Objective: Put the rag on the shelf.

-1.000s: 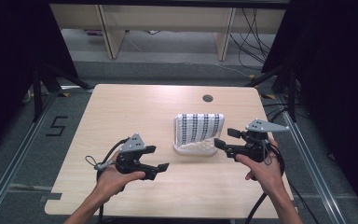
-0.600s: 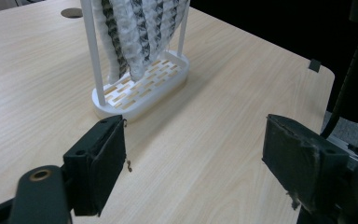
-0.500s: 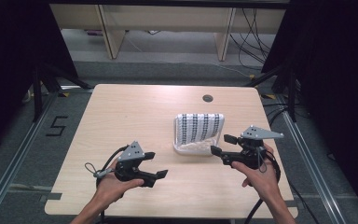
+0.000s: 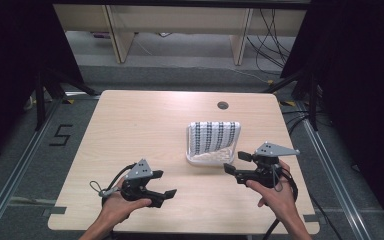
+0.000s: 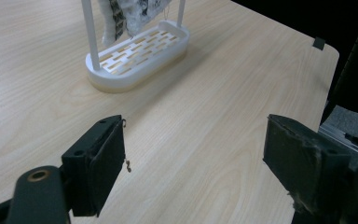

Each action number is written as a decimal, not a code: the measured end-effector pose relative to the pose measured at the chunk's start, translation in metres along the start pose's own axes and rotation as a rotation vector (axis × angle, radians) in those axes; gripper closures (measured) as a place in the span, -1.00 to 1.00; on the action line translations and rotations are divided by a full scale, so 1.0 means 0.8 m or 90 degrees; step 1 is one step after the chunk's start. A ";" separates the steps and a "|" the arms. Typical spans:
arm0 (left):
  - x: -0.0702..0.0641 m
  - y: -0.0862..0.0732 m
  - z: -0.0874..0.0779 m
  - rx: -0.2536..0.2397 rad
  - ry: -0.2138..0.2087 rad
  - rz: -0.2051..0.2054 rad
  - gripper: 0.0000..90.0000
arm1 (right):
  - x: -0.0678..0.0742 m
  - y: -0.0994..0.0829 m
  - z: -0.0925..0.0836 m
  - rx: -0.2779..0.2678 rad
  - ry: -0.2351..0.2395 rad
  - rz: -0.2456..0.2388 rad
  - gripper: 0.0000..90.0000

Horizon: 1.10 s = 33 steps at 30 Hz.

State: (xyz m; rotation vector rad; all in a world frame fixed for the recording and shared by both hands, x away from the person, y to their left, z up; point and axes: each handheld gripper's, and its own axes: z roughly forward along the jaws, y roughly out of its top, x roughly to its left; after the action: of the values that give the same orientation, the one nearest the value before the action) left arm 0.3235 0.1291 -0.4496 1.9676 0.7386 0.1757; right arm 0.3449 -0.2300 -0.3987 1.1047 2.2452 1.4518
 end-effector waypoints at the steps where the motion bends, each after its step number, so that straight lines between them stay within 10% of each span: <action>1: 0.000 -0.002 -0.001 0.006 0.002 0.004 -0.55 | 0.002 -0.004 0.001 0.001 0.004 0.010 -0.36; 33: -0.011 -0.063 -0.005 0.023 -0.005 -0.002 -0.61 | 0.031 -0.081 0.022 0.073 0.044 0.010 -0.45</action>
State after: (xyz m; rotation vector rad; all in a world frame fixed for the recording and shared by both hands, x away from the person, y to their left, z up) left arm 0.2936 0.1432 -0.4885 1.9999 0.7438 0.1540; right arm 0.3081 -0.2149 -0.4580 1.1251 2.4000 1.4027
